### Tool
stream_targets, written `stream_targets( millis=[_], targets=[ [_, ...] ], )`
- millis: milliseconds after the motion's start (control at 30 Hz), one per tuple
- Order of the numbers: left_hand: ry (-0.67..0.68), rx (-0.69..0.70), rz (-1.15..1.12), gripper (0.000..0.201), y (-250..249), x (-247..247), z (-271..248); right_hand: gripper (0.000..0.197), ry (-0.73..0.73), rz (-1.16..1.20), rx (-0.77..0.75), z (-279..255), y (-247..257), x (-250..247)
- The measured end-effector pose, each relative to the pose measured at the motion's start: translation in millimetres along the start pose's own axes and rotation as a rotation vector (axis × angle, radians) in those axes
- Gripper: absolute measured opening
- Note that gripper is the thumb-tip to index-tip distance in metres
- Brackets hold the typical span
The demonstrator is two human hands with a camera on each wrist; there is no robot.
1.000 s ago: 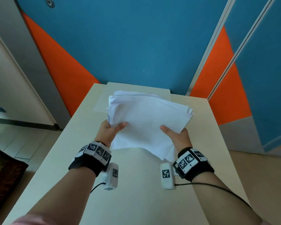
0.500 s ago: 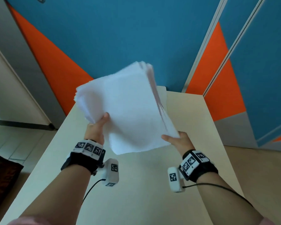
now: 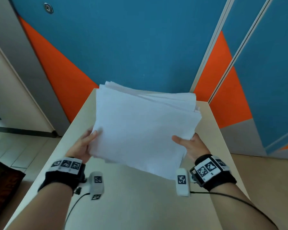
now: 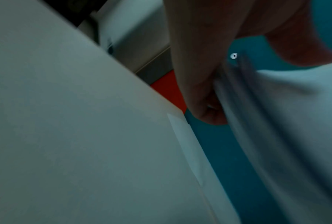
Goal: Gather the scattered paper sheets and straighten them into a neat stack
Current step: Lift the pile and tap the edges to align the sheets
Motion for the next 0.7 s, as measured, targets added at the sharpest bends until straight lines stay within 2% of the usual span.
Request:
stream_targets(
  millis=[33,100,133,233,267,333,367,467,567,633,700],
  targets=[
    [0.046,-0.026,0.092,0.103,-2,-1,-2,0.073,0.037,-0.027,0.006,-3,2,-1],
    [0.081,-0.068,0.233,0.090,0,4,-5,0.030,0.099,-0.086,0.037,-10,1,3],
    [0.073,-0.072,0.258,0.085,0,11,-7,0.021,0.078,-0.115,0.044,-13,-1,5],
    [-0.029,0.013,0.231,0.085,0,21,-12,0.018,0.057,-0.145,0.052,-17,-8,7],
    [-0.052,0.048,0.222,0.078,-1,23,-14,0.017,0.040,-0.143,0.059,-20,-5,6],
    [-0.090,0.133,0.208,0.048,-6,28,-19,0.033,0.023,-0.174,0.070,-21,-2,1],
    [-0.117,0.169,0.201,0.035,-8,30,-20,0.034,0.001,-0.217,0.056,-20,-1,-1],
    [-0.180,0.237,0.197,0.022,-15,31,-20,0.012,-0.009,-0.342,-0.048,-15,6,4],
    [-0.213,0.199,0.175,0.023,-22,22,-17,0.012,0.062,-0.368,-0.046,-16,18,7],
    [-0.196,0.154,0.137,0.012,-27,15,-15,0.017,0.118,-0.321,0.024,-17,20,3],
    [-0.157,0.111,0.106,0.016,-28,9,-14,0.014,0.170,-0.302,0.072,-18,19,-2]
  ],
)
Point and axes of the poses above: each hand's wrist, its own z-axis towards the middle knuckle, its own x-axis out of the palm, y = z × x, the point moved 5 cm from there along z, towards the middle knuckle, and after that the axes turned 3 degrees about -y, right-handed, at the moved point
